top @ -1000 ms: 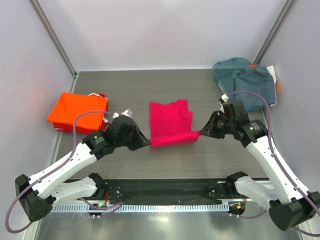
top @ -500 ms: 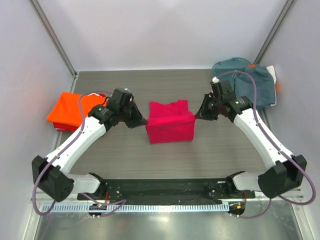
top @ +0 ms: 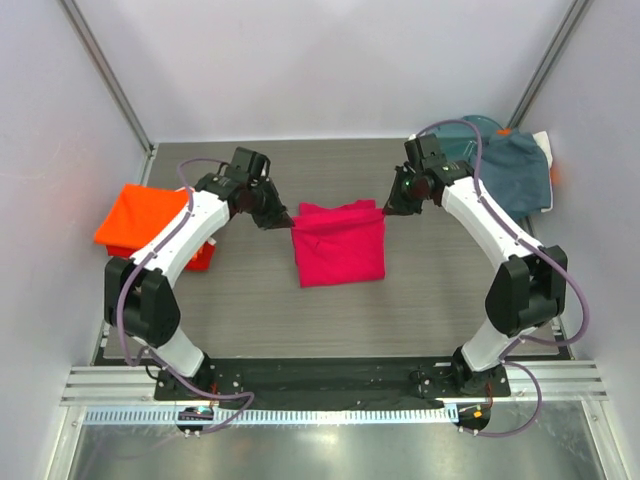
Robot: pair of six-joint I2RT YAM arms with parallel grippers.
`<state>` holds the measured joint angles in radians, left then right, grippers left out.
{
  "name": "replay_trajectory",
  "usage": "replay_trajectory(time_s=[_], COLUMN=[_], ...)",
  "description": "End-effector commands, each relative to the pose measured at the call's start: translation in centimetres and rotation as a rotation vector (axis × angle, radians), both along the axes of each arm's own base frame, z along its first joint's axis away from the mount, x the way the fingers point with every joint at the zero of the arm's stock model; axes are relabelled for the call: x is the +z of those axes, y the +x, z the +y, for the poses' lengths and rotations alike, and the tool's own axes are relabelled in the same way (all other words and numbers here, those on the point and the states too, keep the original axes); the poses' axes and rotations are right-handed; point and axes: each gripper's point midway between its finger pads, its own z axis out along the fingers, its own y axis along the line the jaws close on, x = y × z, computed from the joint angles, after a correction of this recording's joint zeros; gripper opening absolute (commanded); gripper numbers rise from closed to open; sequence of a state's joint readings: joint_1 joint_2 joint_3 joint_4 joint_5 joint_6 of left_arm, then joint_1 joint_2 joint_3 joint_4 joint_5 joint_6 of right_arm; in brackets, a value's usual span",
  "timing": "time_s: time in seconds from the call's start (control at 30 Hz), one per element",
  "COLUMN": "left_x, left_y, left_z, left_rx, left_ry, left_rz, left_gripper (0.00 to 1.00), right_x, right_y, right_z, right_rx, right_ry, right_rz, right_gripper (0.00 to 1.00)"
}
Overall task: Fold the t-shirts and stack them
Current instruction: Fold the tshirt
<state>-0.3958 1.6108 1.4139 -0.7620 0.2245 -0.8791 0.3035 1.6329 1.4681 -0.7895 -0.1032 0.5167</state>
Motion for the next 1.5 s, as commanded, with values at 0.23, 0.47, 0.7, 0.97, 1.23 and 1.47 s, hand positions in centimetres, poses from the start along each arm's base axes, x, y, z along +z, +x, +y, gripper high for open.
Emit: replay_trajectory(time_s=[0.23, 0.47, 0.7, 0.97, 1.23, 1.47], left_x=[3.8, 2.7, -2.0, -4.5, -1.7, -3.7], left_y=[-2.4, -8.2, -14.4, -18.6, -21.1, -25.0], left_z=[1.0, 1.3, -0.9, -2.2, -4.1, -7.0], left_rx=[-0.017, -0.015, -0.069, -0.109, -0.14, -0.211], left_ry=[-0.052, -0.098, -0.128, -0.108, -0.155, -0.07], left_rz=[-0.08, -0.07, -0.009, 0.01, -0.052, -0.056], left_gripper=[0.0, 0.0, 0.0, 0.0, 0.0, 0.0], right_x=[5.3, 5.9, 1.3, -1.2, 0.3, -1.0], right_y=[-0.1, -6.9, -14.3, -18.8, -19.5, -21.3], right_z=[-0.5, 0.2, -1.1, -2.0, -2.7, -3.5], right_rx=[0.007, 0.032, -0.001, -0.028, -0.052, -0.076], right_ry=[0.065, 0.214, 0.261, 0.298, 0.294, 0.284], right_rz=[-0.14, -0.104, -0.022, 0.004, -0.044, -0.035], right_gripper=[0.01, 0.01, 0.01, 0.01, 0.01, 0.01])
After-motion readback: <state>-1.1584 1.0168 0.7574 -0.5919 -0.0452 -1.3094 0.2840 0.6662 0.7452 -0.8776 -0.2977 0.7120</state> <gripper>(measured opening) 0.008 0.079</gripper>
